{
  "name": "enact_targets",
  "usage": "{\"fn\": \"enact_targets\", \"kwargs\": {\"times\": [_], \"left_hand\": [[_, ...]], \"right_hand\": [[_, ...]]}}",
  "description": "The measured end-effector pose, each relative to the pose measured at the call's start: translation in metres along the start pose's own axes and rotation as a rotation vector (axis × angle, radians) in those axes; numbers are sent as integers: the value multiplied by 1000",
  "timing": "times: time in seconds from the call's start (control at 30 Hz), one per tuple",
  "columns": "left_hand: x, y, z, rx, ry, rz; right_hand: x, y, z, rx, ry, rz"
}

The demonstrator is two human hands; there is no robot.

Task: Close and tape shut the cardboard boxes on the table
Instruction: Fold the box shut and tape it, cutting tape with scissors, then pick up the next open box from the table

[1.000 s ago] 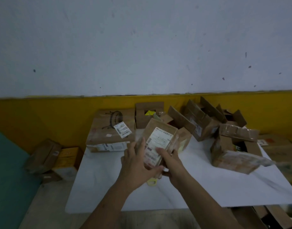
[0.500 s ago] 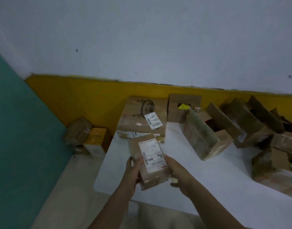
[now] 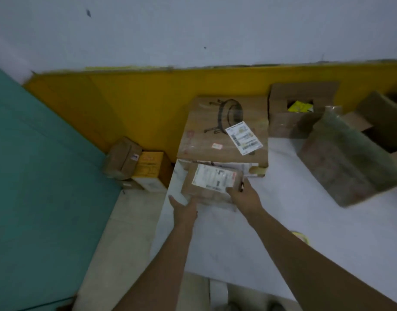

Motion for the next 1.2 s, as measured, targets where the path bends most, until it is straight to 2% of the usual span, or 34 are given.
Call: {"fn": "enact_targets", "kwargs": {"times": [0.1, 0.23, 0.3, 0.37, 0.43, 0.5, 0.6, 0.7, 0.77, 0.87, 0.97, 1.07, 1.2], "left_hand": [[-8, 19, 19, 26, 27, -69], [-12, 32, 28, 52, 231, -86], [-12, 31, 35, 84, 429, -34], [-8, 19, 48, 190, 705, 95], [9, -13, 71, 427, 840, 177], [38, -49, 89, 590, 890, 174], [95, -94, 101, 674, 947, 30], [154, -141, 104, 753, 883, -212], [191, -171, 100, 772, 863, -354], [236, -213, 94, 759, 850, -458], [280, -238, 94, 765, 867, -473], [322, -248, 95, 722, 893, -474], [360, -241, 78, 536, 875, -482]], "right_hand": [[16, 9, -1, -69, 26, -78], [24, 16, -4, -9, 116, -141], [24, 9, -11, -50, 72, -158], [15, -2, -21, -136, -35, -122], [-12, -20, -31, -197, -157, -18], [-54, -40, -43, -287, -312, 147], [-129, -71, -54, -419, -593, 316], [-213, -92, -60, -464, -721, 511], [-269, -107, -62, -460, -760, 705], [-346, -107, -42, -233, -733, 895], [-403, -85, -20, -81, -688, 847], [-429, -46, -9, -90, -707, 635], [-428, -2, -10, -141, -622, 374]]}}
Point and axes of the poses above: each hand's wrist, its own y-axis towards the middle knuckle, its own x-axis out of the palm, z = x × y, the point moved 6 cm from there along y, towards the middle knuckle, and after that the axes turned 2 degrees about -x, right-handed, at the moved point
